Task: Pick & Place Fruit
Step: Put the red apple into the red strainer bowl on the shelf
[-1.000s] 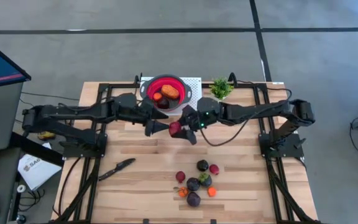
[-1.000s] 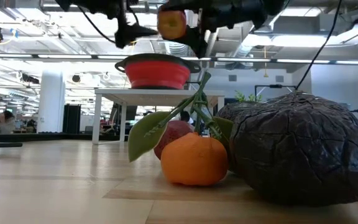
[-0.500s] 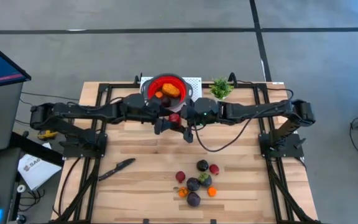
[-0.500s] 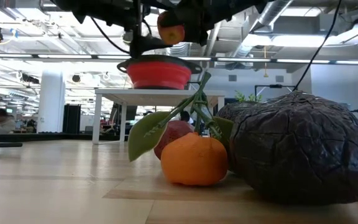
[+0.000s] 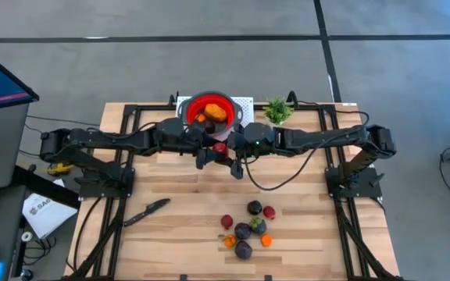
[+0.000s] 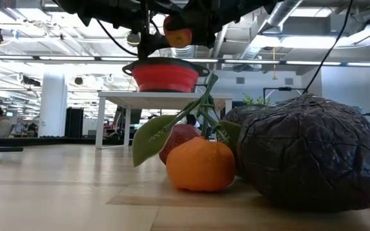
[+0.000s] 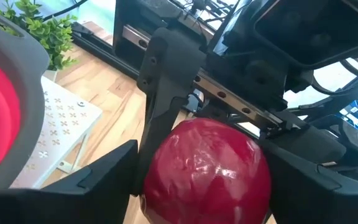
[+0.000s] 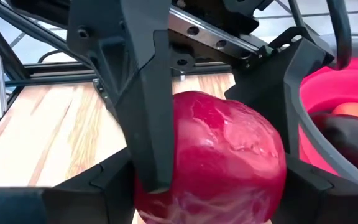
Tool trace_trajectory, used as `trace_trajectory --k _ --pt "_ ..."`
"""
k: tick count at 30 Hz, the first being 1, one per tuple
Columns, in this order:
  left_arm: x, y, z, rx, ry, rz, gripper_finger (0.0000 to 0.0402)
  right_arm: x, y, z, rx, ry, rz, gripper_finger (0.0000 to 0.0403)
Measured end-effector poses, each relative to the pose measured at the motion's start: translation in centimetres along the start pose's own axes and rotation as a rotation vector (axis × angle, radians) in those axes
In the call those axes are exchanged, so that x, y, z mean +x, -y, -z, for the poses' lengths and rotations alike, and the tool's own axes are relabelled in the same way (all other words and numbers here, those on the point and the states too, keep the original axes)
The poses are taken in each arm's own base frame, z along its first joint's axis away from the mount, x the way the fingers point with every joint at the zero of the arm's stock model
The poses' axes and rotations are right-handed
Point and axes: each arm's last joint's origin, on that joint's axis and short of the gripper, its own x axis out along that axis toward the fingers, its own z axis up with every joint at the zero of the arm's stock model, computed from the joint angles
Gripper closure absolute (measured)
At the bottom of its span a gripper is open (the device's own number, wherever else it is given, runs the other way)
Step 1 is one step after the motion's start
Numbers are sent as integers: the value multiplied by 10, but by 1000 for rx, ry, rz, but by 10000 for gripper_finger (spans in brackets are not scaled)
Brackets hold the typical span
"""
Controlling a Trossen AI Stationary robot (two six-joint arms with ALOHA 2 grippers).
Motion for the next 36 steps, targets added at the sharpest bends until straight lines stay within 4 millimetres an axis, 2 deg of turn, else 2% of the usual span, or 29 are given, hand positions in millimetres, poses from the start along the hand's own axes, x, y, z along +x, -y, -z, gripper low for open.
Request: trace_trajectory --k 5,12,16,24,29,36 --pt "0 0 0 15 -1 -3 109 0 3 1 15 -12 4 130" --pt "1 0 1 50 -4 5 109 -4 2 1 65 -50 -9 64" --pt "1 0 2 51 -13 13 108 -6 -1 0 87 -73 -12 41" --pt "0 2 0 54 -23 66 108 -13 -4 -12 19 -132 44 49" --pt "-1 0 3 39 -51 58 109 -14 -3 -8 -25 -186 72 60" --pt "0 0 3 16 -44 41 124 -16 -2 -6 61 -211 85 71"
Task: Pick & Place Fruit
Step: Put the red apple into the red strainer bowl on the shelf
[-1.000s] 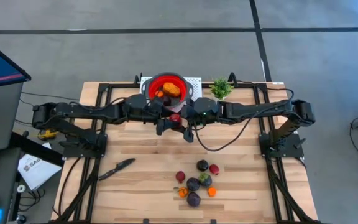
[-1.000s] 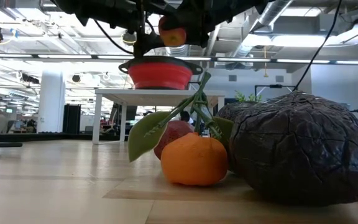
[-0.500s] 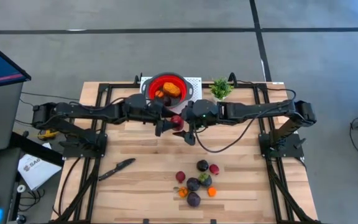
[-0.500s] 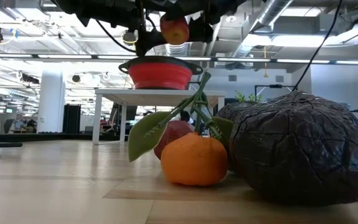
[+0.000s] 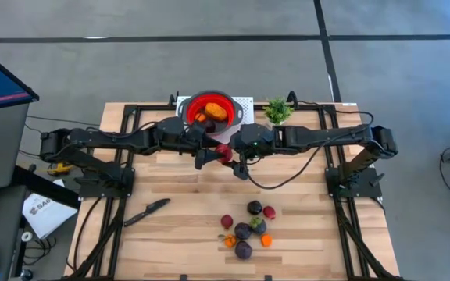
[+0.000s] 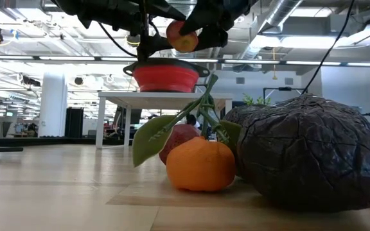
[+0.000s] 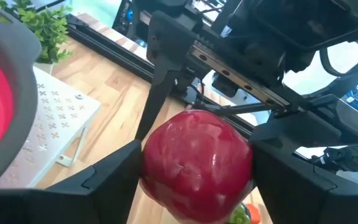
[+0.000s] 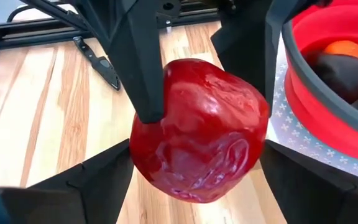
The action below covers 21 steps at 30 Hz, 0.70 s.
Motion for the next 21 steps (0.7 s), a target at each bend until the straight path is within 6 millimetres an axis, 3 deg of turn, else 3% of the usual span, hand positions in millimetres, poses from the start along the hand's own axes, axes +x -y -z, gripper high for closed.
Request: trace_trajectory --k 12,21 --pt "-3 2 -3 52 18 2 144 4 -3 2 69 -19 2 82" --pt "-35 17 -24 176 165 -45 144 2 -3 20 176 -186 61 82"
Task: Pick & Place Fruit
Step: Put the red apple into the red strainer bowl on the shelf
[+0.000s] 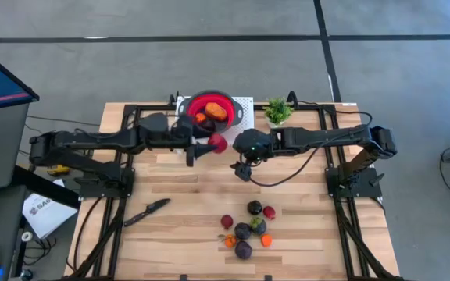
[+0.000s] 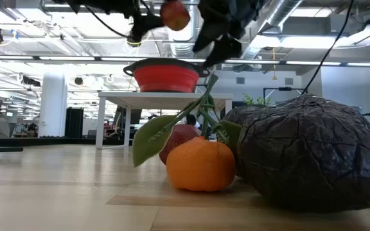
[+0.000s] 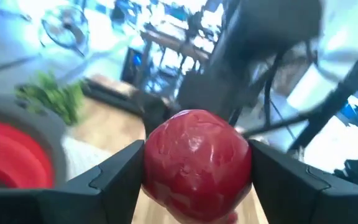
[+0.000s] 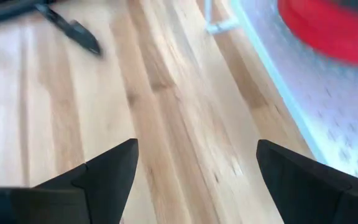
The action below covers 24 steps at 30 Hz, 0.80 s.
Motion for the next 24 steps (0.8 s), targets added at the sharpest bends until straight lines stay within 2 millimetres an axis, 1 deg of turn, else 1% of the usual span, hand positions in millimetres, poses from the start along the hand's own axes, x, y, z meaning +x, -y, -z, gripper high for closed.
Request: trace_trajectory --k 2,5,8,10,13,15,17,20,24 --pt "-7 1 -16 4 51 -36 144 3 0 6 34 -13 34 82" --pt "-13 -3 -46 46 66 -107 144 7 -4 13 81 -6 73 82" --pt "-9 -16 -71 105 7 -198 144 6 -8 12 126 30 87 82" --pt "-1 -30 -78 131 -68 -228 144 6 -11 11 150 54 92 82" --pt "16 -51 -77 146 -186 -212 144 5 -14 10 179 80 103 82" --pt "29 -63 -69 173 -248 -196 144 5 -16 10 192 89 98 82" --pt "40 -70 -60 258 -297 -187 144 4 -19 11 207 92 92 82" --pt "51 -77 -50 397 -351 -165 144 3 -23 12 225 91 81 82" --pt "58 -84 -42 452 -393 -160 141 2 -28 14 234 92 68 82"
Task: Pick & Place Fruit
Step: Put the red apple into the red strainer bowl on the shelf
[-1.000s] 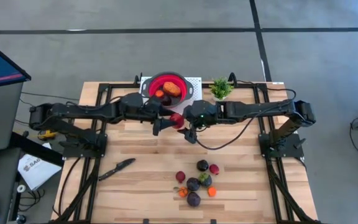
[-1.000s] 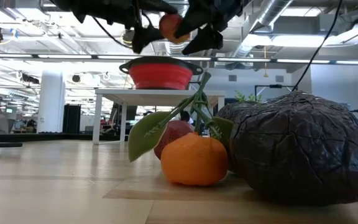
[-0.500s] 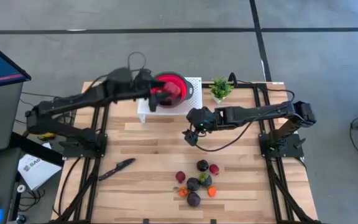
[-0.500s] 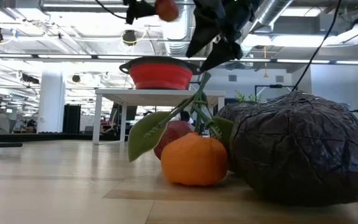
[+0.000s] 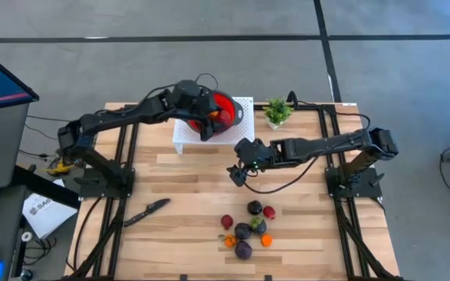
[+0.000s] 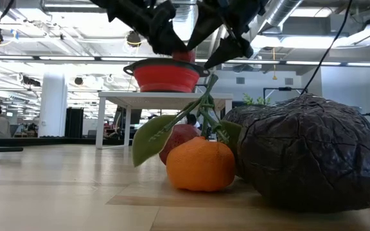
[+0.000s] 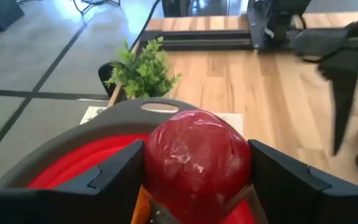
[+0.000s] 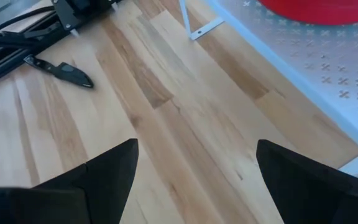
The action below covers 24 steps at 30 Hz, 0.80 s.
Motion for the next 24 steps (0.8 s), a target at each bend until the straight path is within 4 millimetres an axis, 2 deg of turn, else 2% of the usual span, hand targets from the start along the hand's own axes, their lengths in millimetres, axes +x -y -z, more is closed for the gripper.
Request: trace_trajectory --k 10,16,24 --pt "1 -4 4 -9 -34 -35 139 -1 -2 1 -1 1 -6 82" --pt "8 -2 16 -38 -72 -17 137 -1 -3 0 2 13 -13 82" --pt "9 -2 19 -66 -74 -18 89 -1 -3 0 0 16 -14 82"
